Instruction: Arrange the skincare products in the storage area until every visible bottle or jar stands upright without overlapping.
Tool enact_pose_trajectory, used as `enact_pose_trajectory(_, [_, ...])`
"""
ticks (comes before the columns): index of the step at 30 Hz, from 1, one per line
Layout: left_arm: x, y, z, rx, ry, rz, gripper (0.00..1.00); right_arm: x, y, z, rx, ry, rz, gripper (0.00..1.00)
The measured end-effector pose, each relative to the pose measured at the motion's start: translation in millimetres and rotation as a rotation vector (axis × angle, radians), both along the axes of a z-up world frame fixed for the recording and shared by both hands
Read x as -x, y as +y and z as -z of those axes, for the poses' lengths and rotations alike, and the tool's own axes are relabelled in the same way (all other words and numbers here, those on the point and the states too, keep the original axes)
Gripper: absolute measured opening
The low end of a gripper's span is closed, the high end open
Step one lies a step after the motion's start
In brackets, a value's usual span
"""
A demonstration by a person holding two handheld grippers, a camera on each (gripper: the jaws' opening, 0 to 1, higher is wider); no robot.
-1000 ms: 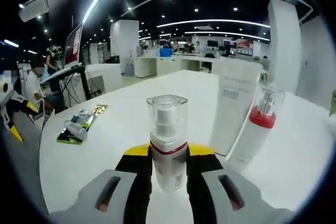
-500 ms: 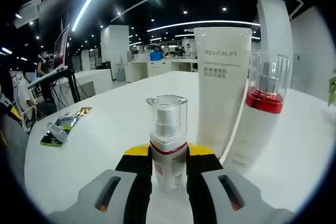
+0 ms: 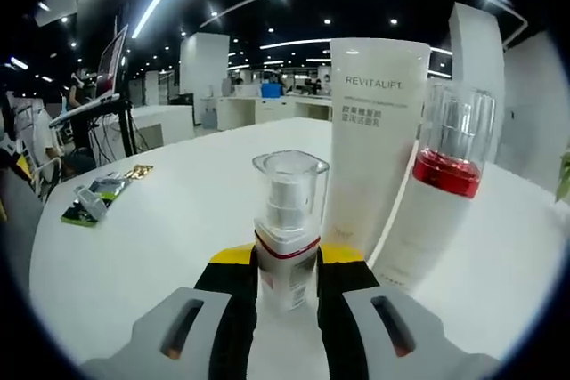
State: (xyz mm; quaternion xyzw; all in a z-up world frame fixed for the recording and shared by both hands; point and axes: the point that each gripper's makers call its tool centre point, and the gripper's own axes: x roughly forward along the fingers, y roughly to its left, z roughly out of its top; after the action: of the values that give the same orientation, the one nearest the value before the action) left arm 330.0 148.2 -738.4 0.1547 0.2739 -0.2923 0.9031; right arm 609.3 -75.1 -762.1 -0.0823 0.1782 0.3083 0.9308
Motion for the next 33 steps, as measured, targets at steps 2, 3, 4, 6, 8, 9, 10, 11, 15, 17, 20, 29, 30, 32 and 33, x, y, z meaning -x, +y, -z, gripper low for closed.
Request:
enact_pose_trajectory(2, [0.0, 0.3, 0.2, -0.001, 0.001, 0.000, 0.53, 2.8, -2.7, 8.7, 0.047, 0.032, -0.005, 0.23])
enact_pose_trajectory(3, [0.1, 0.2, 0.5, 0.000, 0.004, -0.001, 0.53, 3.8, -2.8, 11.0, 0.047, 0.045, -0.002, 0.24])
enact_pose_trajectory(4, [0.3, 0.4, 1.5, -0.002, 0.008, -0.001, 0.53, 4.1, -4.2, 12.5, 0.048, 0.052, 0.008, 0.27])
enact_pose_trajectory(6, [0.3, 1.0, 2.1, -0.007, 0.009, -0.001, 0.52, 5.8, -6.6, 14.7, 0.043, 0.070, 0.024, 0.30])
enact_pose_trajectory(8, [0.6, 0.8, 2.1, -0.004, 0.012, -0.001, 0.51, 6.5, -10.3, 14.2, 0.036, 0.074, 0.042, 0.29])
enact_pose_trajectory(9, [0.6, 0.9, 2.2, -0.007, 0.010, 0.000, 0.51, 6.5, -12.1, 13.7, 0.027, 0.080, 0.054, 0.29])
enact_pose_trajectory(10, [0.7, 0.8, 2.4, -0.008, 0.010, 0.002, 0.51, 6.3, -13.6, 13.2, 0.020, 0.084, 0.062, 0.29])
enact_pose_trajectory(11, [0.8, 0.7, 2.4, -0.008, 0.011, 0.002, 0.51, 6.1, -15.7, 12.7, 0.017, 0.086, 0.068, 0.29])
enact_pose_trajectory(15, [1.8, 0.7, 3.8, -0.012, 0.019, 0.004, 0.51, 7.0, -21.7, 14.3, 0.039, 0.095, 0.079, 0.26])
enact_pose_trajectory(17, [2.3, 0.9, 4.9, -0.015, 0.026, 0.004, 0.51, 6.9, -26.5, 15.5, 0.046, 0.102, 0.085, 0.24])
enact_pose_trajectory(20, [2.3, 1.2, 5.2, -0.013, 0.030, 0.000, 0.51, 7.6, -30.2, 15.3, 0.048, 0.111, 0.091, 0.24])
enact_pose_trajectory(29, [4.0, -1.1, 6.0, -0.017, 0.035, 0.014, 0.49, 4.2, -31.0, 2.6, 0.024, 0.098, 0.118, 0.18])
enact_pose_trajectory(30, [4.0, -1.1, 5.9, -0.017, 0.034, 0.015, 0.49, 3.5, -31.6, 2.4, 0.019, 0.101, 0.123, 0.17])
enact_pose_trajectory(32, [3.8, -1.0, 5.7, -0.014, 0.034, 0.012, 0.49, 2.7, -32.3, 2.2, 0.012, 0.106, 0.135, 0.18])
enact_pose_trajectory(33, [3.6, -0.9, 5.4, -0.014, 0.032, 0.011, 0.49, 2.4, -32.4, 2.6, 0.014, 0.106, 0.134, 0.18])
